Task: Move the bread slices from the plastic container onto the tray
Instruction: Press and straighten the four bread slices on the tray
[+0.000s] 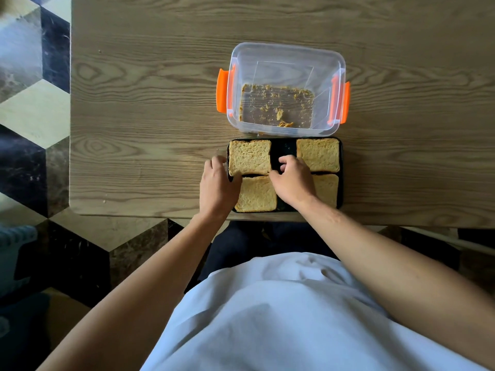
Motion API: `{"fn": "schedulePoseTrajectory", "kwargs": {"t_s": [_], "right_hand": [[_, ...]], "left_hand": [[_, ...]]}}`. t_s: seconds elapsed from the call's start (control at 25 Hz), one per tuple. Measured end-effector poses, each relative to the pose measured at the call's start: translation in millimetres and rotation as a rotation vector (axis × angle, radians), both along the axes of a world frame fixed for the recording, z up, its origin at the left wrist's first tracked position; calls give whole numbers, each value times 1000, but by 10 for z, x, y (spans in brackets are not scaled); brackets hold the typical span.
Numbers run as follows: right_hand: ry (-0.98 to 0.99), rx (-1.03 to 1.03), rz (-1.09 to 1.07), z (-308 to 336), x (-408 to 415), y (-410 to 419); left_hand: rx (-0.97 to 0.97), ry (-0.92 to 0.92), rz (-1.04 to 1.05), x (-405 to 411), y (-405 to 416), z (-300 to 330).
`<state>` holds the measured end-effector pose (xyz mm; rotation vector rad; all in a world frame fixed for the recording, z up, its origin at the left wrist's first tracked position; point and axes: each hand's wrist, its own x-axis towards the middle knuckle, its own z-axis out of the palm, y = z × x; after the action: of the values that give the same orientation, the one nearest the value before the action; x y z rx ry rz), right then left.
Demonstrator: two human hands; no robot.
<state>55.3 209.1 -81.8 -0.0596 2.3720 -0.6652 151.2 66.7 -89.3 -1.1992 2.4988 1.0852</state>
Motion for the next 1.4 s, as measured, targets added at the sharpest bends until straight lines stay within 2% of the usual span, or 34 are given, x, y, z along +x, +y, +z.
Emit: {"fn": "schedulePoseTrajectory", "kwargs": {"t_s": [0.24, 0.84, 1.0, 1.12, 1.24, 1.4], "right_hand": [[-108, 82, 42, -21, 317, 184], [-188, 23, 52, -28, 383, 161], [-233, -61, -1, 30, 283, 273], [-146, -108, -57, 72, 131, 545], [-38, -126, -129, 52, -23, 861], [93, -54, -204, 25, -138, 1279]], "left_hand": [[91, -126, 102, 268, 108, -61], [145, -108, 74, 318, 60, -20], [61, -92, -16, 284, 62, 25], [-13, 4, -102, 120, 147, 86], [27, 80, -234, -157, 356, 160], [147, 31, -312, -457, 721, 114]]}}
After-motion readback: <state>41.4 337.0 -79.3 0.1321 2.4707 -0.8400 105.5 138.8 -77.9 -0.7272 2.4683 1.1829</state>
